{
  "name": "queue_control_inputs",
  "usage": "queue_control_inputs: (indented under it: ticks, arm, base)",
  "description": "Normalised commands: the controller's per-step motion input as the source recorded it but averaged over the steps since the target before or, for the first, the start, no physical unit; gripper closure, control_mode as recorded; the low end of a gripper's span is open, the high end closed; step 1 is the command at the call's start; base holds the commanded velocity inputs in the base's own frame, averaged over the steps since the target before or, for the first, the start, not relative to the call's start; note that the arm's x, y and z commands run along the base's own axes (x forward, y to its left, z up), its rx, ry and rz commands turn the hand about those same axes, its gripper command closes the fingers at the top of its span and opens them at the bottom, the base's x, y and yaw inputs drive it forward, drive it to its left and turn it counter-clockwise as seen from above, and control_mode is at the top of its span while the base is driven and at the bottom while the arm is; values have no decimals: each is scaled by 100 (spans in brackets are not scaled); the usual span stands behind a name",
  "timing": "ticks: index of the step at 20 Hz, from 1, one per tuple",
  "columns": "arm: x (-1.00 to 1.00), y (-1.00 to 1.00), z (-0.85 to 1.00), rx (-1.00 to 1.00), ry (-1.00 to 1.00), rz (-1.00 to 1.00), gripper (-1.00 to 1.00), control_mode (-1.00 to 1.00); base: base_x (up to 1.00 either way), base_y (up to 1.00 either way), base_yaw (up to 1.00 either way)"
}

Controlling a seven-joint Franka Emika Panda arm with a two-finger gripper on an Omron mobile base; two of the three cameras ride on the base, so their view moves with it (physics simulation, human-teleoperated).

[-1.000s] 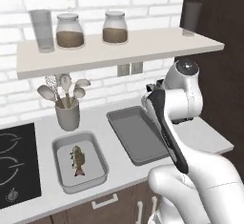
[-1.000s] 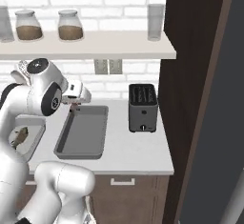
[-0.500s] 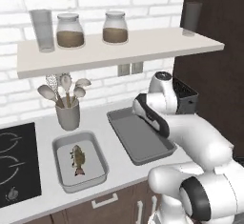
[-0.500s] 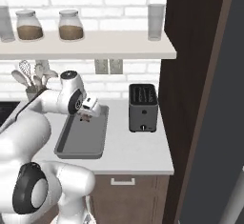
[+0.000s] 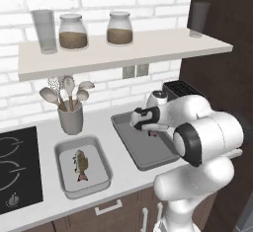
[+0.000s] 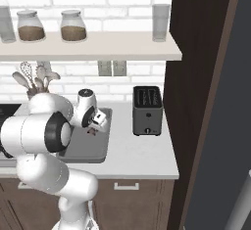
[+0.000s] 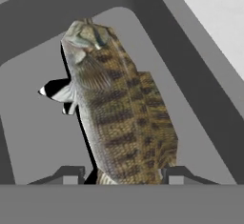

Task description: Place one potato and one fish in each tupperware on the nearby counter, to pack two identical lunches.

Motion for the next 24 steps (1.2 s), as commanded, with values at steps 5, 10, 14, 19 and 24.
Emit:
queue_control_inputs:
  ticks: [5, 10, 14, 19, 24]
  arm:
    - [5, 0, -9, -2, -1, -1, -100, -100]
    - [-31, 4, 93, 3, -5, -2, -100, -100]
    - [3, 48, -34, -9, 6, 2, -100, -100]
    - [25, 26, -87, -6, 2, 14, -100, -100]
    - [-8, -34, -52, 0, -5, 15, -100, -100]
  base:
    - [0, 0, 0]
    - [0, 0, 0]
    - [0, 0, 0]
    - [0, 0, 0]
    - [0, 0, 0]
